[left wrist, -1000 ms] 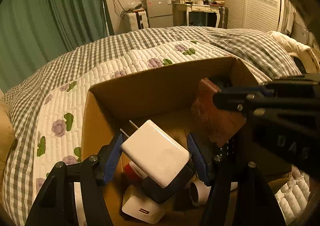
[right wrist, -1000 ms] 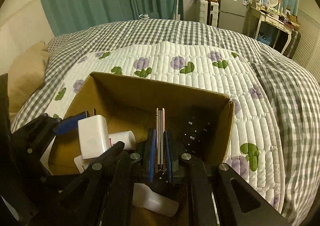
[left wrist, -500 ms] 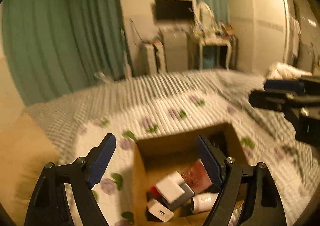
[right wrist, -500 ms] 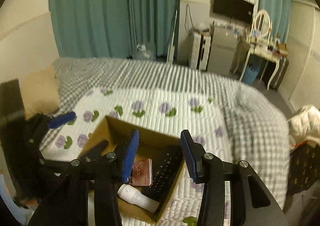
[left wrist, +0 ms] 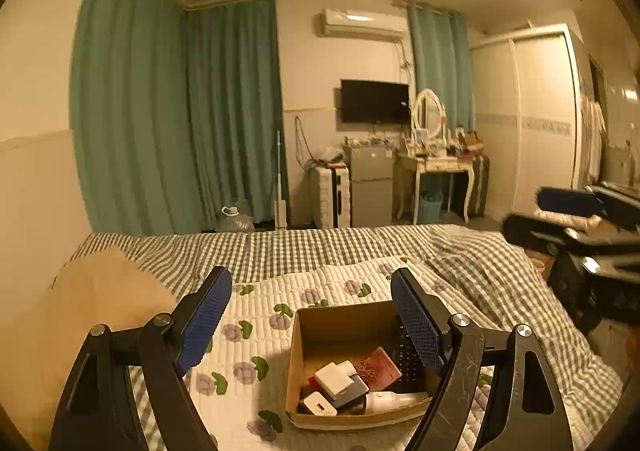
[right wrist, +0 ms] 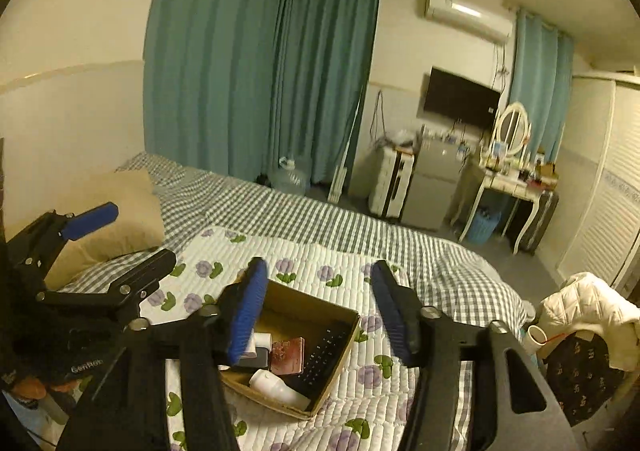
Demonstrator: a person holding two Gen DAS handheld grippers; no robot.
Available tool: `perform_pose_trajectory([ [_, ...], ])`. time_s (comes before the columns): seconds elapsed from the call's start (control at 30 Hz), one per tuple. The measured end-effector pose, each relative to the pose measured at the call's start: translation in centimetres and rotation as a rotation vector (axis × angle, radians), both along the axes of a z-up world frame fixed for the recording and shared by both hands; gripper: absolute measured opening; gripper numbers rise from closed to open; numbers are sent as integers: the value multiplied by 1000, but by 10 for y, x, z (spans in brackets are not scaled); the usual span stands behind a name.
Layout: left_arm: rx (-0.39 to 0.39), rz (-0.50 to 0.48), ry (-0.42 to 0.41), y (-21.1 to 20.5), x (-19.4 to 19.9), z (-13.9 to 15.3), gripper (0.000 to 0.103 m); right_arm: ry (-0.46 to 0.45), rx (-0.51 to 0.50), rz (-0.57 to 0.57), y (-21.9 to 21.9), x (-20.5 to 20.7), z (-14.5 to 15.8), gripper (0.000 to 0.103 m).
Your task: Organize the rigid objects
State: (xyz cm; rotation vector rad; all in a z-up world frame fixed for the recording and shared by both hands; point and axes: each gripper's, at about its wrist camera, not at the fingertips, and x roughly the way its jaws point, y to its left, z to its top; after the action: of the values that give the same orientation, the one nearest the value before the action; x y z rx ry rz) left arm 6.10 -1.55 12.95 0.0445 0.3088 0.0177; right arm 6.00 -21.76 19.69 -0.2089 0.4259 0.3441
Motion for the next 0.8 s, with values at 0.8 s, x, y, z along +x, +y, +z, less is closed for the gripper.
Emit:
perform_pose_trajectory([
  [0.8,3,-10,82,-4,-22,-115,103,33,110,-228,-35,-17,-152,103],
])
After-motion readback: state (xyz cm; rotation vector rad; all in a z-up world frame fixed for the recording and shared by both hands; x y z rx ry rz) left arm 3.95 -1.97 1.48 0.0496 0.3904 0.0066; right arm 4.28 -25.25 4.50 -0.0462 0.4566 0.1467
